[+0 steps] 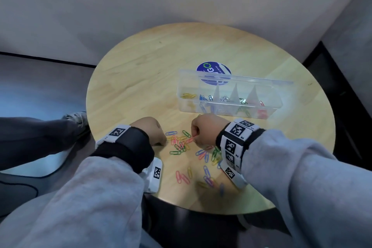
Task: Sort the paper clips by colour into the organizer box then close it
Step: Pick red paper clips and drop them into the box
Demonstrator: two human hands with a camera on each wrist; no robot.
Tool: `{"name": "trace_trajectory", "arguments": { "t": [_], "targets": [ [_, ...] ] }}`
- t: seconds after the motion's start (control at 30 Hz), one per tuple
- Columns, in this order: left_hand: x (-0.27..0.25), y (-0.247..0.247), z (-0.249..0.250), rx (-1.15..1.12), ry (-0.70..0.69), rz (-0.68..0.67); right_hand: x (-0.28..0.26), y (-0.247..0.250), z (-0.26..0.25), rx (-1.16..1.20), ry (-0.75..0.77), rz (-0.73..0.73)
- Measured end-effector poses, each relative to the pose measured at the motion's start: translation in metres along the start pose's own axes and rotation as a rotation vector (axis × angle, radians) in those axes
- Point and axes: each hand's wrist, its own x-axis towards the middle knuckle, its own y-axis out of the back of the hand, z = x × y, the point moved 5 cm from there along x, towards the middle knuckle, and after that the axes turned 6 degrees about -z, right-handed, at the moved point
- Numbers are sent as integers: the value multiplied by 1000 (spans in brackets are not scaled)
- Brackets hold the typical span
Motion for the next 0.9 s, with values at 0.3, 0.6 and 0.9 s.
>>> {"name": "trace_trajectory", "arguments": {
  "t": [0.3, 0.6, 0.9],
  "targets": [
    [-8, 12, 5, -523, -145, -100, -13, 0, 7, 5, -14, -41],
    [-18, 13, 13, -706, -139, -143, -14, -6, 22, 967, -37, -111],
    [-11, 9, 18, 37, -69, 42, -17, -5, 9, 532, -22, -61]
  ]
}}
